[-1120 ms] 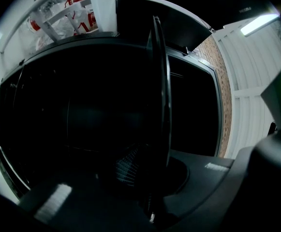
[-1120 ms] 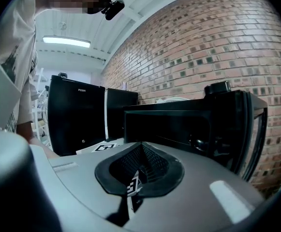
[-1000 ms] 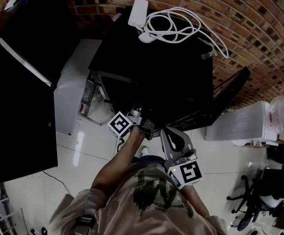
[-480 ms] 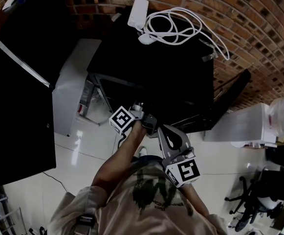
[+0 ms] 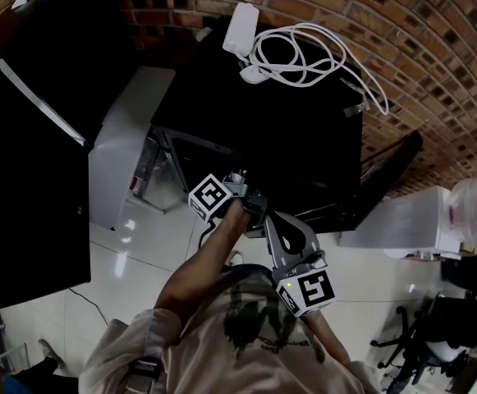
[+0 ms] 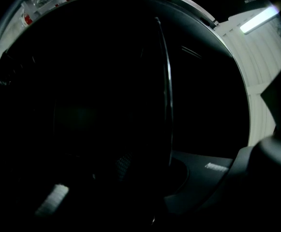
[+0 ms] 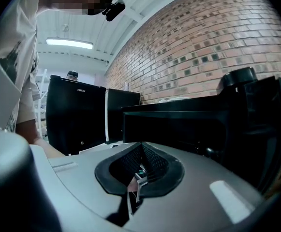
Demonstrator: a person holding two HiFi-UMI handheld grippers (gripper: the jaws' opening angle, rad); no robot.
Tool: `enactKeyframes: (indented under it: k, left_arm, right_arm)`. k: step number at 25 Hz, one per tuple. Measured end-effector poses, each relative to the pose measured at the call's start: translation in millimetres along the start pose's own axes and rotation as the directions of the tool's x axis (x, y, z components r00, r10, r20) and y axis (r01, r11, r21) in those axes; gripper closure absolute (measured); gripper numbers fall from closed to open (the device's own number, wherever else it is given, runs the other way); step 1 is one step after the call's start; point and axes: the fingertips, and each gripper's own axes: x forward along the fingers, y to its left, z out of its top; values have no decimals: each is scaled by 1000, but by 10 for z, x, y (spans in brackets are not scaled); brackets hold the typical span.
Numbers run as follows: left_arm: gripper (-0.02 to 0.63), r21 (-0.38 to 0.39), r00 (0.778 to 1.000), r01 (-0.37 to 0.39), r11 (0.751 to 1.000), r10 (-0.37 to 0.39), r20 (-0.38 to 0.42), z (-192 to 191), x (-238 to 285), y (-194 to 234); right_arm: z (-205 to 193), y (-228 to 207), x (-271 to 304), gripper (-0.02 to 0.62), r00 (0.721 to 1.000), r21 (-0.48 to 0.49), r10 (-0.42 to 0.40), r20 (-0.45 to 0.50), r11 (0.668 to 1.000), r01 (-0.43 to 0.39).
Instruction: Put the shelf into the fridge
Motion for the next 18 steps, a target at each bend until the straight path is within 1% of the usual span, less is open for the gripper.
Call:
enactKeyframes:
  k: [12,16,18]
  left_arm:
    - [589,8,1000,4,1000,-4,1,20,177,19]
    - [569,19,999,33,999,-33,4,23,190,6]
    - [560,3,999,52,999,-52,5,17,193,-12]
  right_arm:
    - [-1,-92,29,595,1000,-5,10,0,1000,-10]
    - [-13,-99,32,595,1000,0,14,-3,1000,-14]
    - [-22,-89,36,595,1000,2,17,-3,1000,-17]
